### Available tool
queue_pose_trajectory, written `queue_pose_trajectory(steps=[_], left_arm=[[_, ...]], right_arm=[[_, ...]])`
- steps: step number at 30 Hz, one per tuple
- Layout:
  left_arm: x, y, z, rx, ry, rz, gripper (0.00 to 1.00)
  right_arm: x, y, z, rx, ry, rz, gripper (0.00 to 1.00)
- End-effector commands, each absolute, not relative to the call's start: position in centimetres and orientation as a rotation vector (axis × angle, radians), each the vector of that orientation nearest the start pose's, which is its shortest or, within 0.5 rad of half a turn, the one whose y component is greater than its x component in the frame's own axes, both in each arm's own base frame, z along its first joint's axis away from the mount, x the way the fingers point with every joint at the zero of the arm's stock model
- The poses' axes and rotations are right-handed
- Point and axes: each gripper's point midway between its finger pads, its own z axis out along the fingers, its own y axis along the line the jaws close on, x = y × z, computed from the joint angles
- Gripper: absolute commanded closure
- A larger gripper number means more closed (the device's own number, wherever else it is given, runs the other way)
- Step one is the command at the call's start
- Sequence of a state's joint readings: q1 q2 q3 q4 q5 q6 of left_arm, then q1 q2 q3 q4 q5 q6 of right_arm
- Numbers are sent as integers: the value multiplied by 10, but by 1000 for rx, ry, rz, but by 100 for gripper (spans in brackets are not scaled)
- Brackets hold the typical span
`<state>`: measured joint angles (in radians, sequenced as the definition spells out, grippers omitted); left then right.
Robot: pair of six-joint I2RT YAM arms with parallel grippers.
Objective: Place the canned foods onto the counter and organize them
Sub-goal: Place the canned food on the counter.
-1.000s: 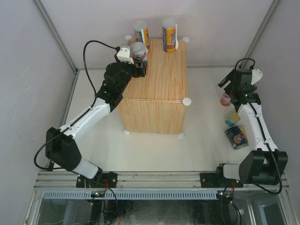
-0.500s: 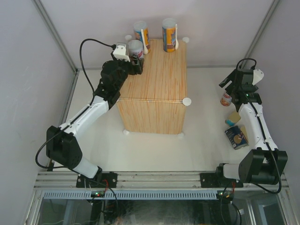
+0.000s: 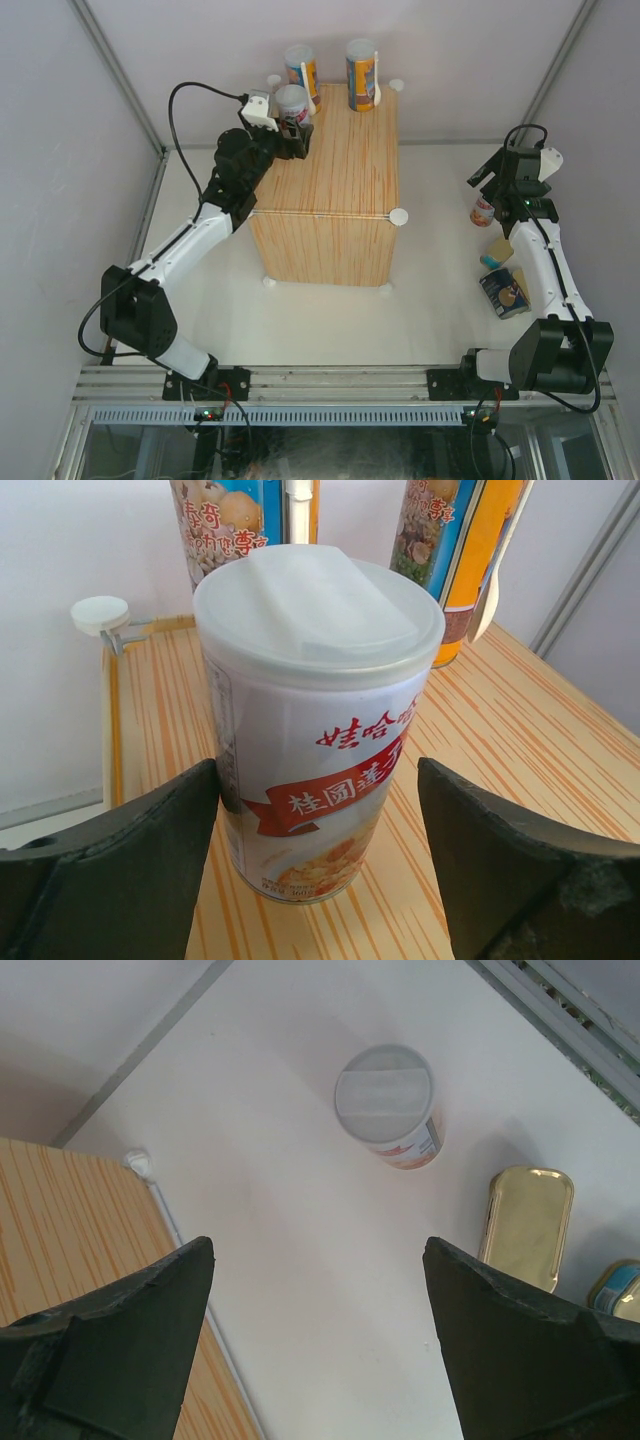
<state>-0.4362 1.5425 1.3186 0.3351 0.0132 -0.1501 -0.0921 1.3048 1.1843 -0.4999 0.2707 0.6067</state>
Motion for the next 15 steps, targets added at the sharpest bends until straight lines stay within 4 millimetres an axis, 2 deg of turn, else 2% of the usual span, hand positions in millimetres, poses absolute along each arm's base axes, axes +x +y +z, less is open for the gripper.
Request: queue_pose_trajectory(steps=[1,15], left_arm=[[454,-230,417,207,1351,-547,14],[448,-222,426,183,1358,-526,5]], right_arm=[[378,-62,240,882,1932,7,15],[374,-60,245,872,1924,16,14]])
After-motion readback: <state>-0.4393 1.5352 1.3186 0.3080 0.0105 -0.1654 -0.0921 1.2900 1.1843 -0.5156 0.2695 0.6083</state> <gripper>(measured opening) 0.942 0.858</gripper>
